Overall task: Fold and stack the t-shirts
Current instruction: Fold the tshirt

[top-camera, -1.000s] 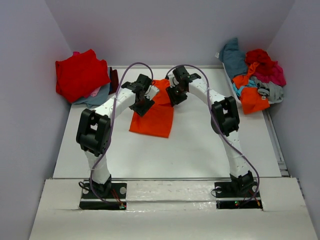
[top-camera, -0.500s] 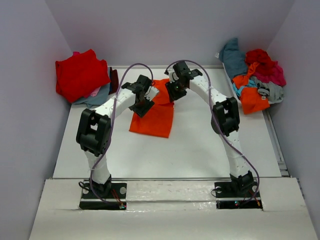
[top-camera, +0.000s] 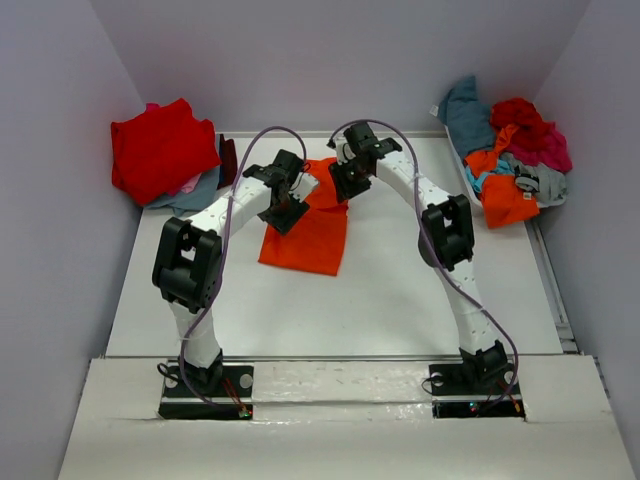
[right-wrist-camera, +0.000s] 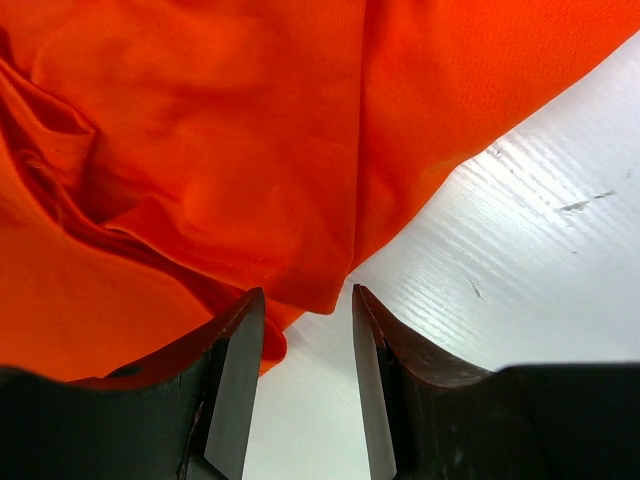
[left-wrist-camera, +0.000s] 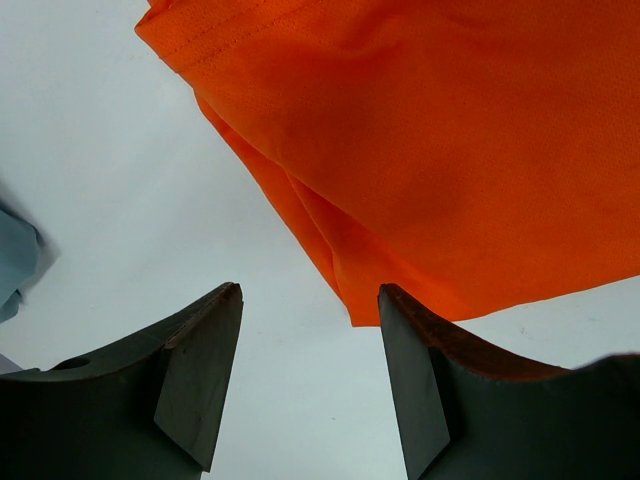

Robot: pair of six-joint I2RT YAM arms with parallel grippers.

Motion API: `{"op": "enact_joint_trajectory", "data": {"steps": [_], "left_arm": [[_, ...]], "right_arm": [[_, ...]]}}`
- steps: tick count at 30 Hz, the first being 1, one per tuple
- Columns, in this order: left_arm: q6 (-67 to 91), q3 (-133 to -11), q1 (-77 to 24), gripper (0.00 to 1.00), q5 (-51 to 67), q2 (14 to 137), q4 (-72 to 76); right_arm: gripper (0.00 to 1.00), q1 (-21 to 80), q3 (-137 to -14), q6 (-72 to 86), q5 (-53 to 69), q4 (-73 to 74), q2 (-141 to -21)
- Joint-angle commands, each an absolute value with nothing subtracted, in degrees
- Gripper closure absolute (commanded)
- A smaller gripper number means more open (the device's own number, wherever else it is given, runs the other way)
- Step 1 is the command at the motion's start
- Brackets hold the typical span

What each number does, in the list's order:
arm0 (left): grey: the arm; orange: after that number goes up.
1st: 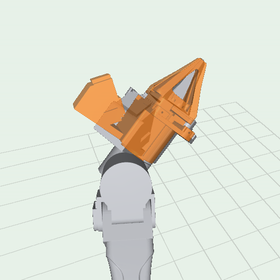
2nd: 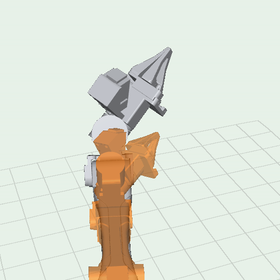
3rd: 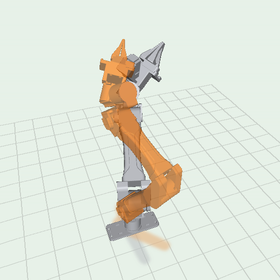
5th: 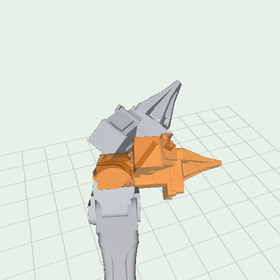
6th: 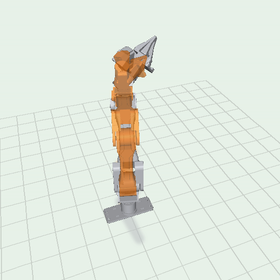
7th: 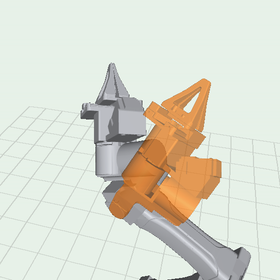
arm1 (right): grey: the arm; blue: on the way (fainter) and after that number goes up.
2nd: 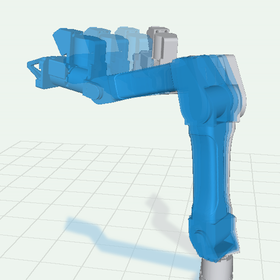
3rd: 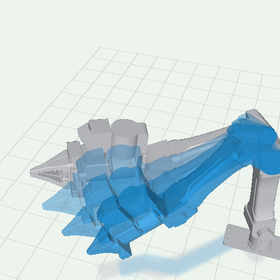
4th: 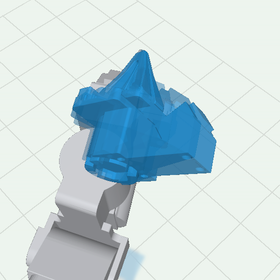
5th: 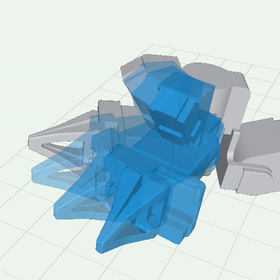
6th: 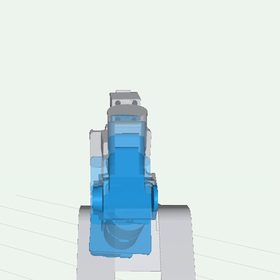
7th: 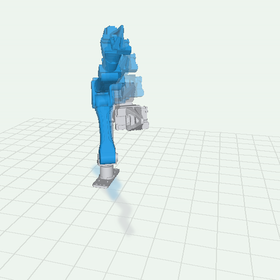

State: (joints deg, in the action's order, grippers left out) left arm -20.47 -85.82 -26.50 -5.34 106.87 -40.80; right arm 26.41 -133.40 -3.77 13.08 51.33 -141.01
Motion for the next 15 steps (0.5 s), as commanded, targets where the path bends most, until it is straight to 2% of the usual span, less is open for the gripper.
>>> {"op": "enact_joint_trajectory", "data": {"steps": [1,15], "left_arm": [[-20.48,-86.48,-26.28,0.31,-4.66,106.17,-41.31],[-20.57,-87.54,-26.28,0.31,-4.22,107.22,-41.57]], "right_arm": [[0.53,27.07,-132.89,-3.52,13.18,50.27,-142.56],[0.53,27.07,-127.18,-4.39,12.83,50.18,-141.24]]}}
